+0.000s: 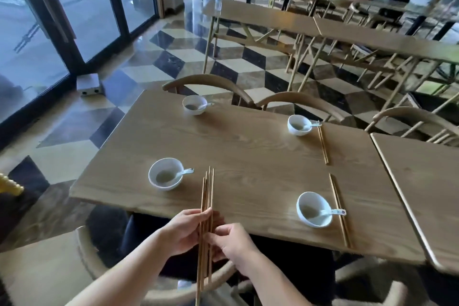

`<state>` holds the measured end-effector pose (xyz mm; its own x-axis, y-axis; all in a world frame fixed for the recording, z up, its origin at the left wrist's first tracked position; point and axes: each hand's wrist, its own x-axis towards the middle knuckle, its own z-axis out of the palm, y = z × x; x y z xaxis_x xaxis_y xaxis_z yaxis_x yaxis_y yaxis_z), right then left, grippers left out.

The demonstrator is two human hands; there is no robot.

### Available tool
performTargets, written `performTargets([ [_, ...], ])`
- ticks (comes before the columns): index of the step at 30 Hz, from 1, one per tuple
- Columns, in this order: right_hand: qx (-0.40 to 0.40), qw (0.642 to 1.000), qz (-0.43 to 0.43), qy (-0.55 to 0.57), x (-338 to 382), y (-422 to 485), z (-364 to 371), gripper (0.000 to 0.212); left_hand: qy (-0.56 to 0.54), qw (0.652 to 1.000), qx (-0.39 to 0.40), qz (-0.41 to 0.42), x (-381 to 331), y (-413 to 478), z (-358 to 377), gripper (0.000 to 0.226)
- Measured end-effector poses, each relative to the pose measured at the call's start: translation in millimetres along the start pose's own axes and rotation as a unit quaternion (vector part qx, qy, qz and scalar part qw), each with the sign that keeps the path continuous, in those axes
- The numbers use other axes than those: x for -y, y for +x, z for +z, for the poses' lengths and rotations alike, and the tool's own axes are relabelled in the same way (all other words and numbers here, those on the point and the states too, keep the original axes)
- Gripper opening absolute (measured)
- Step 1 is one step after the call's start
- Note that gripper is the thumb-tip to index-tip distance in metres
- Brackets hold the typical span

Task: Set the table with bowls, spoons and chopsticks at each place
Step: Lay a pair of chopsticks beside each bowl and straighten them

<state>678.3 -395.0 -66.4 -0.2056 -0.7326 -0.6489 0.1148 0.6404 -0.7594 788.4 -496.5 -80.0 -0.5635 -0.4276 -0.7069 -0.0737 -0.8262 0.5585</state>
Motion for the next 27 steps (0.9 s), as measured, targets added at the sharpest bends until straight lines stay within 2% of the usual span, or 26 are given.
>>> performTargets([
  [2, 0.005, 1.000, 0.014, 0.013, 9, 23, -4, 0.012, 0.008, 1.000, 0.008, -0.022, -14, 20, -5, 0.025],
  [4, 0.000, 0.999, 0.027, 0.037, 14, 42, -9, 0.018, 0.011, 0.999, 0.014, -0.035, -27, 36, -7, 0.027],
  [6, -0.025, 0.997, 0.052, 0.047, 17, 57, -18, 0.027, 0.004, 0.999, 0.013, -0.043, -40, 49, -8, 0.030],
  [8, -0.059, 0.995, 0.070, 0.044, 18, 72, -29, 0.021, 0.001, 0.999, 0.008, -0.042, -55, 57, -9, 0.026],
  [13, -0.129, 0.982, 0.136, -0.034, 24, 126, -41, 0.030, -0.004, 0.999, -0.008, -0.045, -105, 77, -24, 0.024],
  [18, -0.140, 0.970, 0.167, -0.103, 39, 178, -15, 0.036, -0.016, 0.999, 0.001, -0.039, -130, 90, -47, 0.025],
  [21, -0.151, 0.963, 0.173, -0.144, 41, 191, 4, 0.043, -0.021, 0.999, 0.017, -0.046, -136, 98, -58, 0.027],
  [25, -0.188, 0.945, 0.189, -0.191, 45, 186, 13, 0.030, -0.019, 0.998, 0.029, -0.059, -140, 106, -58, 0.028],
  [27, -0.186, 0.942, 0.178, -0.215, 45, 180, 12, 0.037, -0.019, 0.997, 0.038, -0.061, -142, 107, -56, 0.028],
])
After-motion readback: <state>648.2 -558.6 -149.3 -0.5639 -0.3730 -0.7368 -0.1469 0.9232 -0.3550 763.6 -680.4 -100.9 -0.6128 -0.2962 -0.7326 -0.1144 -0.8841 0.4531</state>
